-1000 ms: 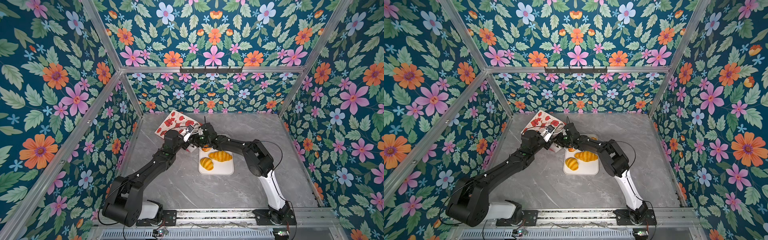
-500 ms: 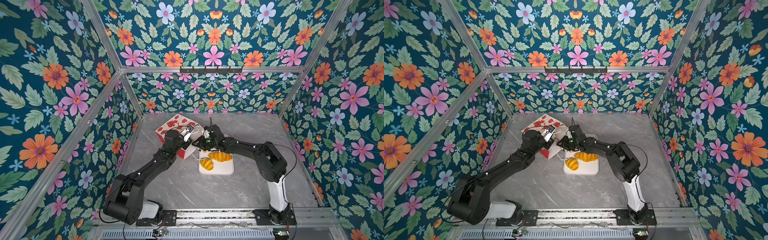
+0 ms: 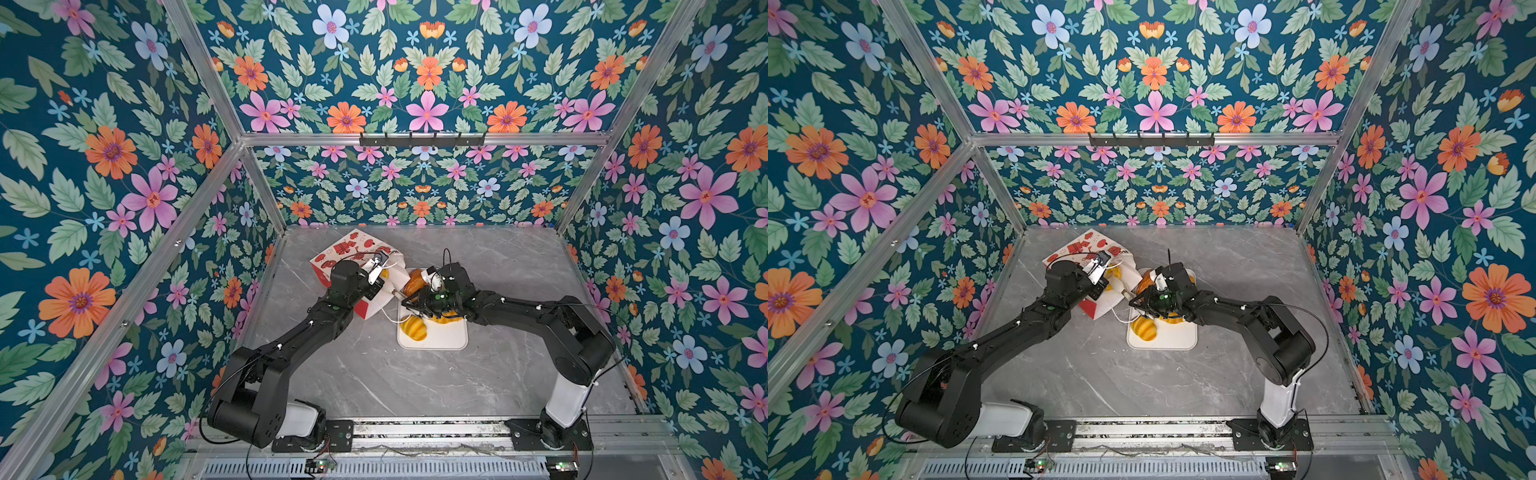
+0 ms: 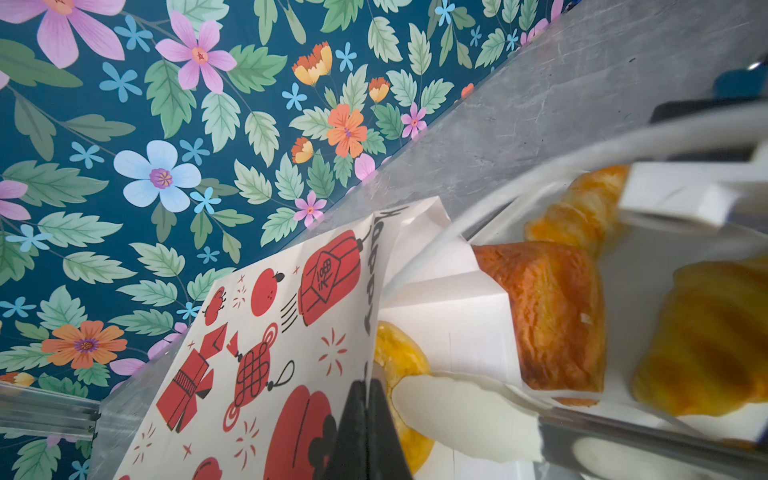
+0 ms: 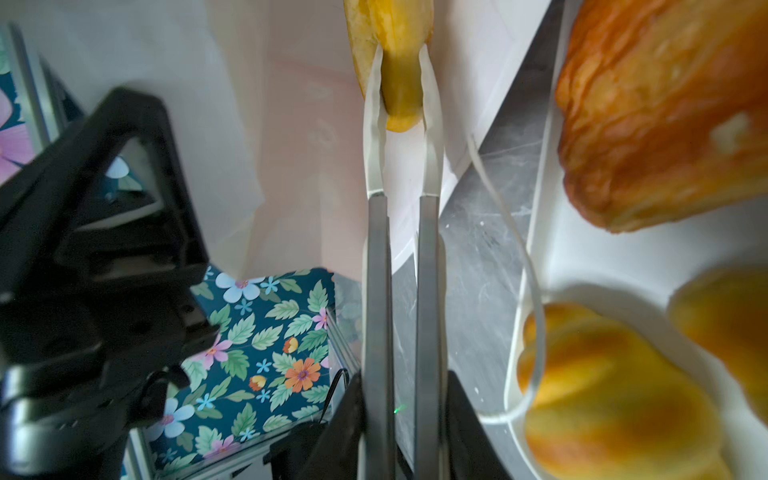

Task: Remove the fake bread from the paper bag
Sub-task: 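Lift the yellow piece out of the bag with the right tongs toward the tray, then lower the yellow piece onto the tray and open the right tongs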

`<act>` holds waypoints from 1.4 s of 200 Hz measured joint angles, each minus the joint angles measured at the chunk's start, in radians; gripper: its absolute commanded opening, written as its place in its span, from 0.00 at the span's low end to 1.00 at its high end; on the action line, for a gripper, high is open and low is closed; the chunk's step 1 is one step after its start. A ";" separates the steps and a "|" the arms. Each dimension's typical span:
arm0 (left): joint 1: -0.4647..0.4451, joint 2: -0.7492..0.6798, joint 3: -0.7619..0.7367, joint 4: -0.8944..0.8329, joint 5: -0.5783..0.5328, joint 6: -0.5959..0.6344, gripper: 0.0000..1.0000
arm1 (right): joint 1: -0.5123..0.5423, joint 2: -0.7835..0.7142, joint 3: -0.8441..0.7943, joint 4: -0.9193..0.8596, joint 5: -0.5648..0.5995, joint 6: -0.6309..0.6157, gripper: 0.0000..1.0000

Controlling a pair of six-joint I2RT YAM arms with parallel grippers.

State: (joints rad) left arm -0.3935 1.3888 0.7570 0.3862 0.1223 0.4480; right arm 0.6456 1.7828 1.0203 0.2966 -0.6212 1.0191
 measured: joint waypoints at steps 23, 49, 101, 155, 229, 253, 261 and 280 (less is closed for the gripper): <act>0.000 0.002 -0.005 0.002 -0.006 0.000 0.00 | -0.004 -0.078 -0.056 0.000 -0.027 -0.001 0.00; 0.000 0.002 -0.007 0.003 -0.016 0.000 0.00 | -0.007 -0.202 -0.113 -0.039 -0.038 -0.028 0.00; 0.001 0.002 -0.008 0.010 -0.026 0.003 0.00 | -0.007 -0.467 -0.164 -0.320 -0.018 -0.158 0.00; 0.005 -0.017 -0.008 0.012 -0.054 0.004 0.00 | -0.010 -0.695 -0.214 -0.646 0.032 -0.249 0.00; 0.014 -0.043 -0.009 0.020 -0.078 0.007 0.00 | -0.009 -0.913 -0.323 -0.893 0.103 -0.261 0.00; 0.014 -0.043 -0.013 0.025 -0.080 0.007 0.00 | -0.009 -0.983 -0.364 -0.938 0.129 -0.233 0.00; 0.014 -0.043 -0.014 0.026 -0.080 0.007 0.00 | -0.009 -1.011 -0.380 -0.953 0.135 -0.229 0.00; 0.014 -0.042 -0.016 0.026 -0.080 0.007 0.00 | -0.009 -1.068 -0.414 -0.972 0.154 -0.192 0.00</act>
State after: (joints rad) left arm -0.3794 1.3464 0.7410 0.4126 0.0425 0.4549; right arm 0.6365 0.7151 0.6060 -0.6758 -0.4667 0.8268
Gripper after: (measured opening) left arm 0.050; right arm 0.266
